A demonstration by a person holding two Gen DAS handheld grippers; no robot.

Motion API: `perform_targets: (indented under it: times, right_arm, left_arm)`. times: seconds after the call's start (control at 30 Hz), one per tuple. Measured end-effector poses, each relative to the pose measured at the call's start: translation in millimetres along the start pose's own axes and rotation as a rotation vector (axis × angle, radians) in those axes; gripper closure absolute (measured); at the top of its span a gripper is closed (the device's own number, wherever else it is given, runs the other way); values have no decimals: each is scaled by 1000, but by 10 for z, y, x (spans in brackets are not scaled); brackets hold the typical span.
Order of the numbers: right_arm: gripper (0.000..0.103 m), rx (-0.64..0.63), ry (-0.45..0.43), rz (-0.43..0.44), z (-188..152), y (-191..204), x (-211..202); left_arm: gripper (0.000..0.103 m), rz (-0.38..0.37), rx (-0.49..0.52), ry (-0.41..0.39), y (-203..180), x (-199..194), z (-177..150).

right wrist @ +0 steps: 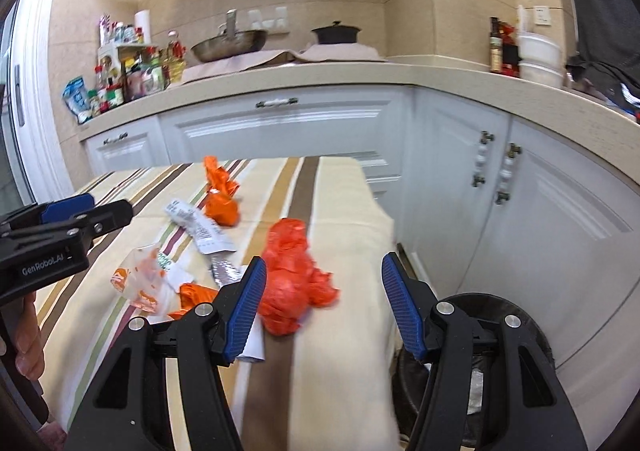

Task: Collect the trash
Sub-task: 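Move both grippers back over the table toward the orange bags, then grasp the small clear wrapper with the left gripper while the right gripper grasps the orange bag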

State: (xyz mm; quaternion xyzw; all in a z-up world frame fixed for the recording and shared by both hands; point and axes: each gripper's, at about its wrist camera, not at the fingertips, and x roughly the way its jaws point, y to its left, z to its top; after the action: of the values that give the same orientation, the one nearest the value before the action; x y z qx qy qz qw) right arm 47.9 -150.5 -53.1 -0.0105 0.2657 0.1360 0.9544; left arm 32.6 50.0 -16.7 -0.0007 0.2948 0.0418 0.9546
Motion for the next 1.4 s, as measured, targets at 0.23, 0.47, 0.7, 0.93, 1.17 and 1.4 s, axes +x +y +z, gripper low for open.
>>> perform_targets:
  times: [0.23,0.47,0.7,0.93,1.17,1.4]
  right_arm:
    - [44,4,81,18,47,88,252]
    - [44,7,180,6,52,105,473]
    - [60,19,242,45,38,93,586]
    - [67,-12,204,50,44,157,500]
    - [67,-19,143,44,71,131,347]
    - [67,-3,118,42,78,49,246]
  left_arm:
    - [35,41,-56,37,366,59,-151]
    - [35,28,-78,66,453,109,-232]
    - [35,-5,-80,78,452,79,-298]
    - [34,-27,-70,93,378,117,-348]
    - [34,-36,-63,97,270,224,-337]
    - [58,-59,-55,130,181,348,-360]
